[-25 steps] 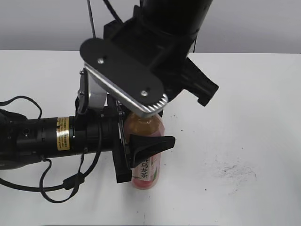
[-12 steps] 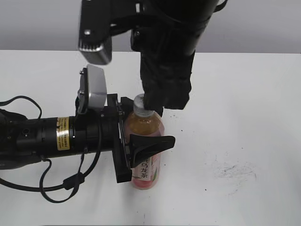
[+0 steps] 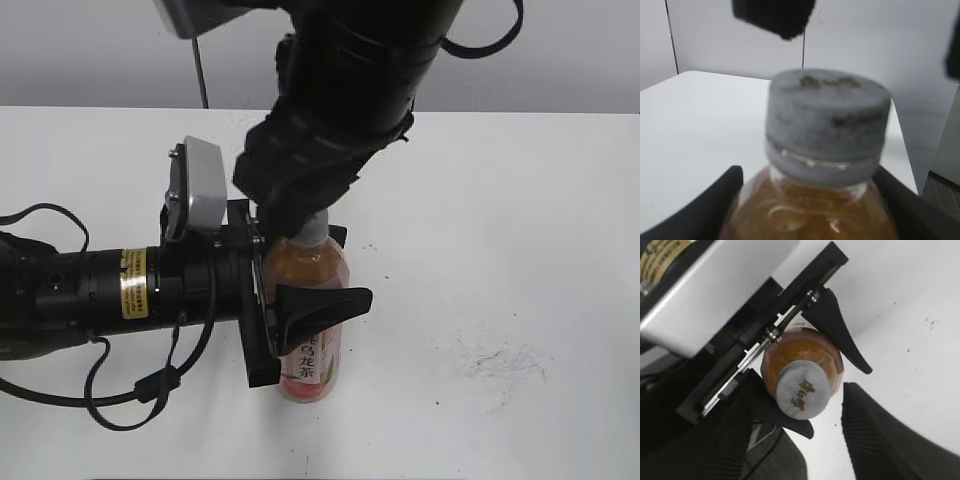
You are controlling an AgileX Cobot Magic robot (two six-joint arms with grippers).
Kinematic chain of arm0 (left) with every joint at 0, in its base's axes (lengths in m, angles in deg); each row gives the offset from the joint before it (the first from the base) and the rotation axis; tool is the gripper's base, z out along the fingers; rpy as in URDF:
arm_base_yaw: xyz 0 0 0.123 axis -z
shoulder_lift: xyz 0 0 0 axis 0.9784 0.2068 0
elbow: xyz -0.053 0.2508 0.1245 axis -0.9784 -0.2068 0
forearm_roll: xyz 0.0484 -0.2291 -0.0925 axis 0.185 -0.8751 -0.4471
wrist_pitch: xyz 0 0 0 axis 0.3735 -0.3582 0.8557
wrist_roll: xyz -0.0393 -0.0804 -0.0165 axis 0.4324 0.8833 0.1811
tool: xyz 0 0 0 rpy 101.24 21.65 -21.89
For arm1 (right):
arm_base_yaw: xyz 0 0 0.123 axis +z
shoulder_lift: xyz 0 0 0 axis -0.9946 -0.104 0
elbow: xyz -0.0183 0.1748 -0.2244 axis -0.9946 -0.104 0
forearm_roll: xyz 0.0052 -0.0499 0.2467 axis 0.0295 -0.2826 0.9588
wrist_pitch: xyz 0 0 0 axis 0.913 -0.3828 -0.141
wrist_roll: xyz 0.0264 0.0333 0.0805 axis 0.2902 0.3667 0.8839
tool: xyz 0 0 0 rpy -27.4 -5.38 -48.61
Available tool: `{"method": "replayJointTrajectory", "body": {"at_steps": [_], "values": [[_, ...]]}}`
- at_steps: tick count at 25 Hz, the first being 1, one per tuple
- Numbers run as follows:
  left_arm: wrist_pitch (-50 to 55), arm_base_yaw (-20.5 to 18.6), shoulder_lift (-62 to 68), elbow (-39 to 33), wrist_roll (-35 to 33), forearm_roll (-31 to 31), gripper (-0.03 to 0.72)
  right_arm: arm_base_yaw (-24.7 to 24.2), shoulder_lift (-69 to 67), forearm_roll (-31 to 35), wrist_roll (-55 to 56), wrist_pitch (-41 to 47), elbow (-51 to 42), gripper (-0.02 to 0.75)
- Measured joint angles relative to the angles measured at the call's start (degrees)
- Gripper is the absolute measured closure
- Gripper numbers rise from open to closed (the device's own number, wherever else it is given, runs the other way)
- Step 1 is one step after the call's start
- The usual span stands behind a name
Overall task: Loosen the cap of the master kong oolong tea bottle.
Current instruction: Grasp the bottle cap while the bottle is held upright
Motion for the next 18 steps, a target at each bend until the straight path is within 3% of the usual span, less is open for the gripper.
{"method": "replayJointTrajectory", "body": {"at_steps": [8,18], "values": [[0.0,0.0,0.0,0.0,0.0,0.0,0.241,0.0,0.0,-3.9,29.6,0.1,0.0,0.307],[0.0,0.0,0.0,0.0,0.0,-0.1,0.241,0.0,-2.5,-1.7,33.3,0.1,0.0,0.307]]}}
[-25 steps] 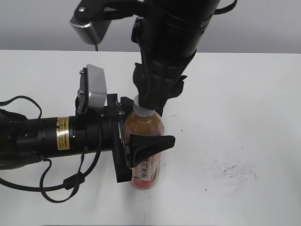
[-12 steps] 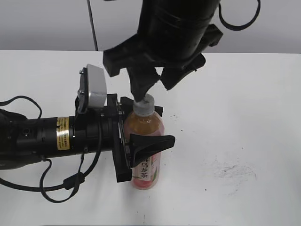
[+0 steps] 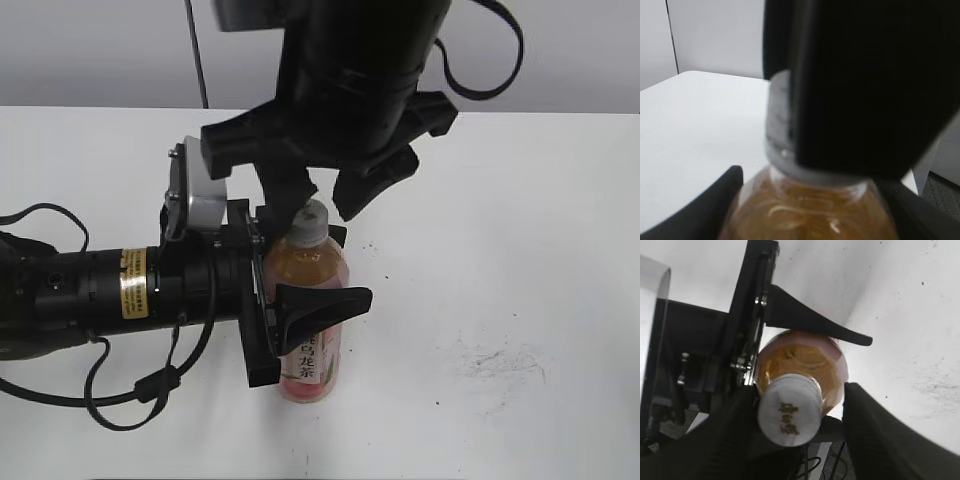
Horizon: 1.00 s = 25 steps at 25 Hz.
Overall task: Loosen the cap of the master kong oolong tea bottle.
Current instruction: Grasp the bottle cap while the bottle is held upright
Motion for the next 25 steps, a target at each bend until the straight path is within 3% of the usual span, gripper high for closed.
{"method": "replayJointTrajectory", "body": {"at_steps": [4,7,14,18,25], "values": [[0.0,0.0,0.0,0.0,0.0,0.0,0.241,0.0,-0.5,0.2,0.0,0.0,-0.1,0.360],[0.0,0.0,0.0,0.0,0.0,0.0,0.241,0.0,-0.5,0.6,-1.2,-0.1,-0.1,0.460],[0.0,0.0,0.0,0.0,0.0,0.0,0.241,0.0,-0.6,0.8,-15.5,-0.2,-0.1,0.461],[0.0,0.0,0.0,0.0,0.0,0.0,0.241,0.0,-0.6,0.9,-34.3,-0.2,-0.1,0.461],[0.0,0.0,0.0,0.0,0.0,0.2,0.241,0.0,-0.6,1.2,-78.8,-0.2,0.0,0.461]]}}
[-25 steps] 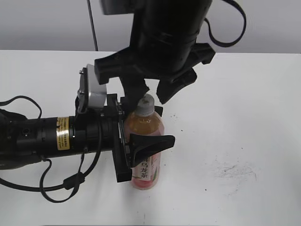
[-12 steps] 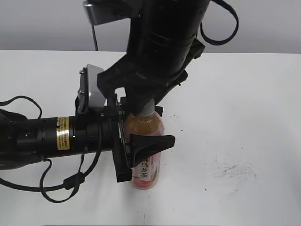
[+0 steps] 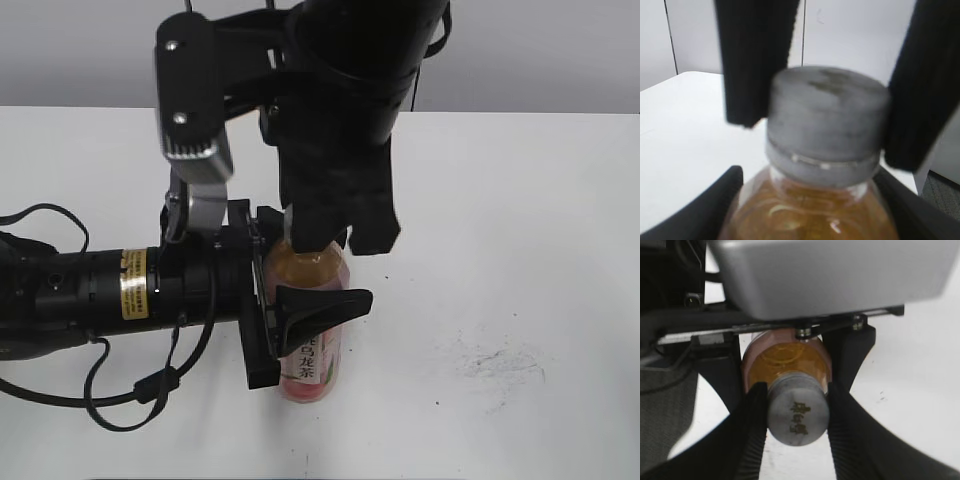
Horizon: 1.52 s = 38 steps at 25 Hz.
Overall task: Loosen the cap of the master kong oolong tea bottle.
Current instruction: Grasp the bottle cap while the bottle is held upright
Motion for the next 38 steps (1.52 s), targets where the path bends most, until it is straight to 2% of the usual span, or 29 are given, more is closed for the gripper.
{"method": "replayJointTrajectory", "body": {"at_steps": [5,8,14,18,23,25,28,30,32,38], "values": [[0.0,0.0,0.0,0.0,-0.1,0.1,0.241,0.0,0.0,0.0,-26.1,0.1,0.0,0.461],[0.0,0.0,0.0,0.0,-0.1,0.1,0.241,0.0,0.1,-0.1,-38.0,0.1,0.0,0.461],[0.0,0.1,0.0,0.0,0.0,-0.1,0.241,0.0,0.2,-1.2,-53.4,0.1,0.1,0.461],[0.0,0.1,0.0,0.0,0.0,-0.1,0.241,0.0,0.4,-1.2,-56.2,0.1,0.0,0.461],[-0.1,0.1,0.0,0.0,0.0,0.1,0.241,0.0,0.4,-0.5,-47.5,0.2,0.0,0.445],[-0.1,0.1,0.0,0.0,0.0,0.1,0.241,0.0,0.6,-0.5,-39.4,0.2,0.0,0.403],[-0.1,0.0,0.0,0.0,0.0,0.1,0.241,0.0,0.8,-1.2,-28.6,0.2,0.0,0.286],[-0.1,0.0,0.0,0.0,0.0,0.1,0.241,0.0,0.8,-2.5,-20.4,0.2,0.0,0.211],[-0.1,0.0,0.0,0.0,0.0,0.1,0.241,0.0,0.8,-4.1,-7.6,0.2,0.0,0.172],[0.0,-0.1,0.0,0.0,0.5,-0.2,0.241,0.0,0.8,-7.7,21.8,1.1,0.0,0.155]]}}
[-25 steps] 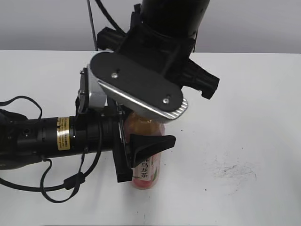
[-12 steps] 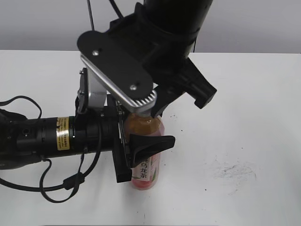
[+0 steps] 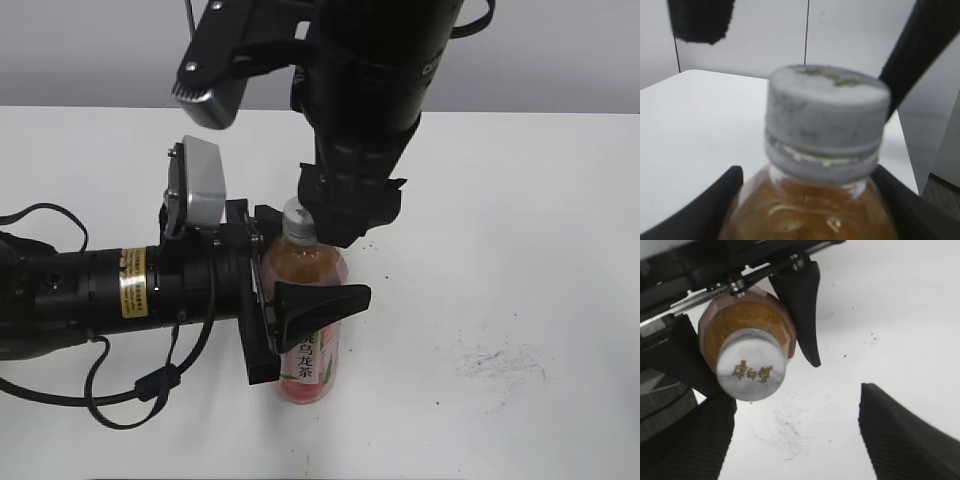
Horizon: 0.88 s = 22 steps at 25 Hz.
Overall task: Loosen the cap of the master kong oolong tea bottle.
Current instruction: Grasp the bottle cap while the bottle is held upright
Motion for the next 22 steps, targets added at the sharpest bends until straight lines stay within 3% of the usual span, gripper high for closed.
{"method": "replayJointTrajectory", "body": {"at_steps": [4,9,14,22], "values": [[0.1,-0.2,0.0,-0.1,0.3,-0.2,0.241,-0.1,0.0,1.6,14.9,1.0,0.0,0.153],[0.0,-0.1,0.0,-0.1,0.0,0.1,0.241,-0.1,0.0,12.1,21.3,-0.3,0.2,0.153],[0.0,-0.1,0.0,-0.1,-0.2,0.2,0.241,-0.1,0.0,10.3,40.3,-0.6,0.2,0.160],[0.0,-0.1,0.0,-0.1,-0.2,0.2,0.241,-0.1,0.0,9.5,48.7,-0.7,0.2,0.342]]}}
